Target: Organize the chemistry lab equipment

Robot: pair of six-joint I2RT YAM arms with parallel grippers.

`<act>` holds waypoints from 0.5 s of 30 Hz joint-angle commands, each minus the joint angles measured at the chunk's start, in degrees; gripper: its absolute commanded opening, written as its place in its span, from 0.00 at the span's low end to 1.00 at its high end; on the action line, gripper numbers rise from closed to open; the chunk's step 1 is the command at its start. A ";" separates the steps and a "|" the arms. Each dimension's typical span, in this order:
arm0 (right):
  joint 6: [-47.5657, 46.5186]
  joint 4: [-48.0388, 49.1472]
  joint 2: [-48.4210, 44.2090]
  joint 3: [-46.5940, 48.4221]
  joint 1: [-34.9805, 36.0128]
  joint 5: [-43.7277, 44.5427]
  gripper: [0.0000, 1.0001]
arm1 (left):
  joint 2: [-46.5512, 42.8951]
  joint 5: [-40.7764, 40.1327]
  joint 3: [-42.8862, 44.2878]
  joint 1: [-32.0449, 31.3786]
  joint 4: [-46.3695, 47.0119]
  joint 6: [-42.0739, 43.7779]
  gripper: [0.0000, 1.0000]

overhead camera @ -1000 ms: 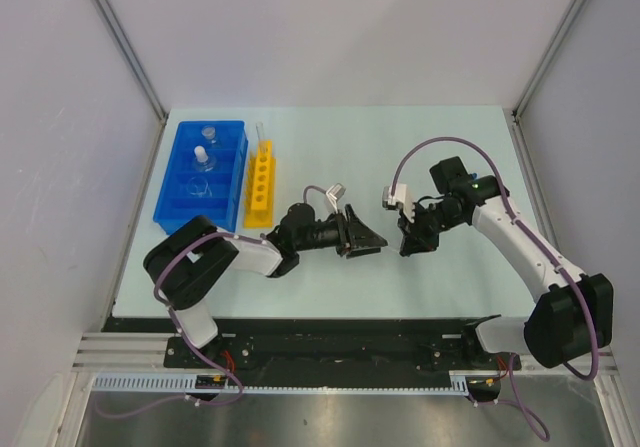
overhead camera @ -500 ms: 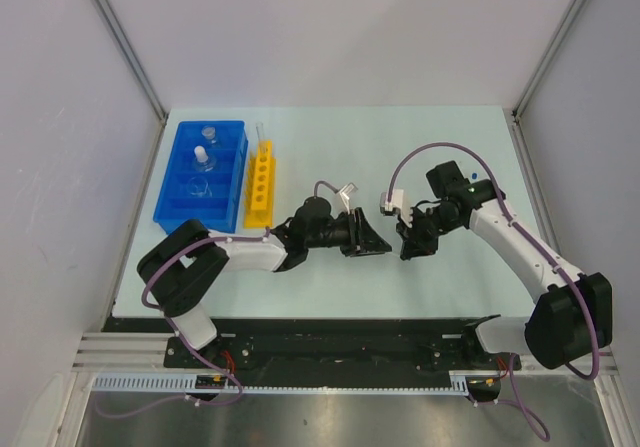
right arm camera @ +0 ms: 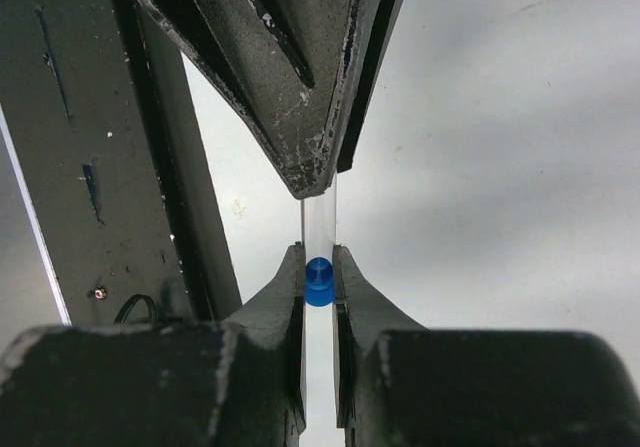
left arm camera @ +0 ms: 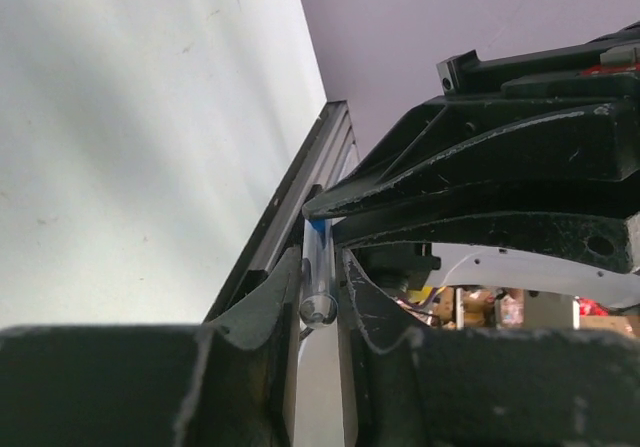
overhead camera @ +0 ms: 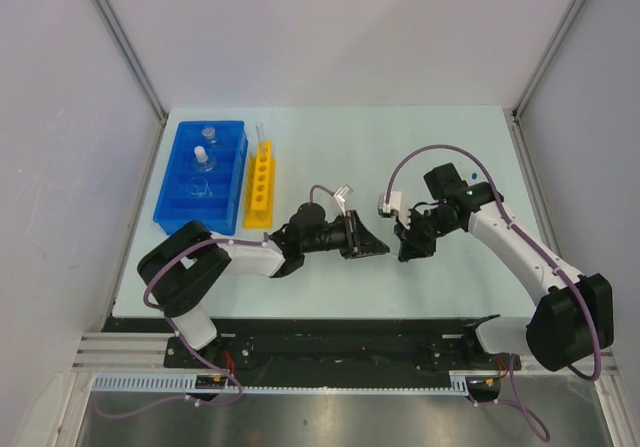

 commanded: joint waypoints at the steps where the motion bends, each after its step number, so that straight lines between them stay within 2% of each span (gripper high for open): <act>1: 2.07 2.60 -2.56 -0.13 0.19 -0.25 0.11 | -2.62 -0.91 -3.19 -0.56 13.89 -6.44 0.19; 4: 4.00 3.74 -4.23 -0.13 0.02 -1.39 0.16 | -2.97 -2.40 -5.30 -0.56 19.69 -9.78 0.17; 7: 6.28 4.80 -6.68 0.04 -1.12 -3.24 0.35 | -3.41 -4.77 -6.88 -0.47 24.52 -12.33 0.16; 8: 6.90 4.98 -7.30 0.13 -2.52 -4.03 0.46 | -3.76 -5.57 -7.67 -0.47 25.67 -13.30 0.16; 10: 8.83 5.59 -9.58 0.83 -4.46 -7.10 0.57 | -4.29 -7.23 -8.38 -0.38 28.57 -14.18 0.16; 11: 9.45 5.68 -10.55 1.18 -5.34 -8.33 0.65 | -4.64 -9.25 -8.99 -0.38 30.41 -14.79 0.16; 15: 16.99 10.33 -14.07 2.59 -12.18 -16.48 0.75 | -5.43 -15.32 -9.61 -0.47 35.24 -15.68 0.16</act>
